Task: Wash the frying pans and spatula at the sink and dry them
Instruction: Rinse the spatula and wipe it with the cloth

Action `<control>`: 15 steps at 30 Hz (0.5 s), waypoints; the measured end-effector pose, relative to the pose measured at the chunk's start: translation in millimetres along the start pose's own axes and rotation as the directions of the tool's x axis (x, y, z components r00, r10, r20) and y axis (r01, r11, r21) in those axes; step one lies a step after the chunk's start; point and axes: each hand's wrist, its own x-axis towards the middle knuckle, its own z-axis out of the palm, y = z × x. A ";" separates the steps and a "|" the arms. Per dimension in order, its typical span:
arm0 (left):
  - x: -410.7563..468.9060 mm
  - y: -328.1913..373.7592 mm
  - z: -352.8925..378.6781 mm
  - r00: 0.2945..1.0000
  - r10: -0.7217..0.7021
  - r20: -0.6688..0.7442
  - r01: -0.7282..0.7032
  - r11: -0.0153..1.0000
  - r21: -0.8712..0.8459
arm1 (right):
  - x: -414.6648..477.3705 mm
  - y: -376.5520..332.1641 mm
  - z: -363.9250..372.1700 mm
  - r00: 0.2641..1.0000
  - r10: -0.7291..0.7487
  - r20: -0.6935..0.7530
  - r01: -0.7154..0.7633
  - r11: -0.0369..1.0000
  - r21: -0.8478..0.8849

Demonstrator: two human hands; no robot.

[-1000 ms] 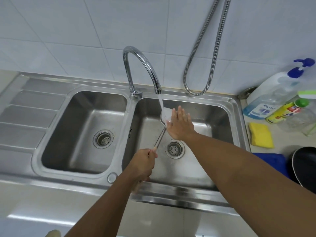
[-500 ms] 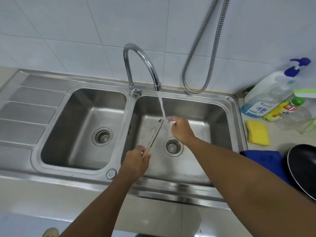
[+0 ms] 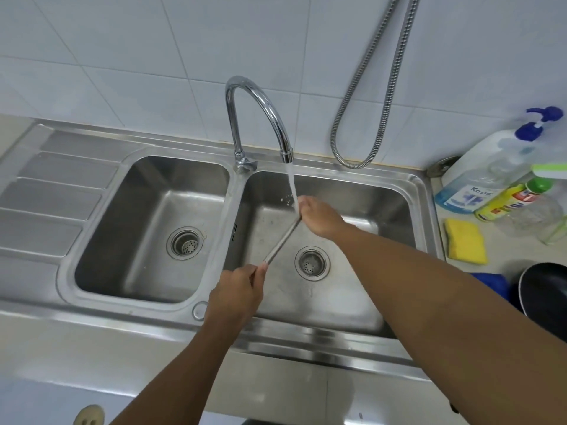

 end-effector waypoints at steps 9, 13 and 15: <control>4.8 4.0 -3.5 0.998 -0.010 0.056 0.004 0.995 0.099 | -12.0 -1.0 22.1 0.994 -0.091 -0.055 0.090 0.996 -0.029; 7.9 12.1 -2.1 0.997 0.032 0.071 -0.041 0.992 0.121 | -14.4 21.5 9.0 0.999 0.012 -0.040 -0.012 1.000 -0.018; 8.3 18.0 2.0 0.997 0.018 0.081 -0.030 0.989 0.146 | -11.4 20.6 6.5 0.995 0.073 -0.062 -0.078 0.994 -0.072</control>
